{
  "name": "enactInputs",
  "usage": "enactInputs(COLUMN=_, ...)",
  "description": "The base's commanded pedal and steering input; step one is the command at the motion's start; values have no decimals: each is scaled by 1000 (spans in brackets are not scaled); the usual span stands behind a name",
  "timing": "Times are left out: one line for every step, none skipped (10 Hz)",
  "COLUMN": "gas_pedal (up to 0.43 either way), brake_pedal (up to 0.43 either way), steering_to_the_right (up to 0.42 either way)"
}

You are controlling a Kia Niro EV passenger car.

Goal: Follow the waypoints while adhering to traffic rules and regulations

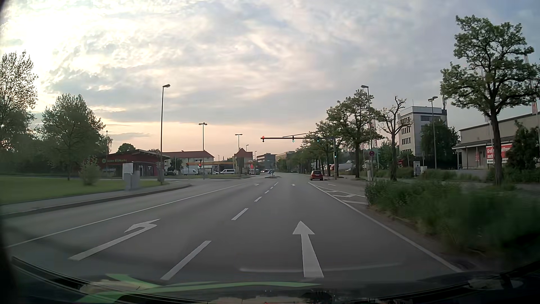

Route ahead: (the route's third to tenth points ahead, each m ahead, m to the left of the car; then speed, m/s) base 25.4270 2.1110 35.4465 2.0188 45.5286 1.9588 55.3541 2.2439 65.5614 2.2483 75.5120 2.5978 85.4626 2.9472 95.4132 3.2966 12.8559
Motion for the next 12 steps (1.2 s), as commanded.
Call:
enactInputs(gas_pedal=0, brake_pedal=0, steering_to_the_right=-2)
enactInputs(gas_pedal=0, brake_pedal=0, steering_to_the_right=-3)
enactInputs(gas_pedal=0, brake_pedal=0, steering_to_the_right=-2)
enactInputs(gas_pedal=0, brake_pedal=0, steering_to_the_right=-2)
enactInputs(gas_pedal=0, brake_pedal=0, steering_to_the_right=-2)
enactInputs(gas_pedal=0, brake_pedal=0, steering_to_the_right=-3)
enactInputs(gas_pedal=0, brake_pedal=0, steering_to_the_right=-2)
enactInputs(gas_pedal=0, brake_pedal=0, steering_to_the_right=-2)
enactInputs(gas_pedal=0, brake_pedal=0, steering_to_the_right=-1)
enactInputs(gas_pedal=0, brake_pedal=0, steering_to_the_right=-2)
enactInputs(gas_pedal=0, brake_pedal=0, steering_to_the_right=-1)
enactInputs(gas_pedal=0, brake_pedal=0, steering_to_the_right=-1)
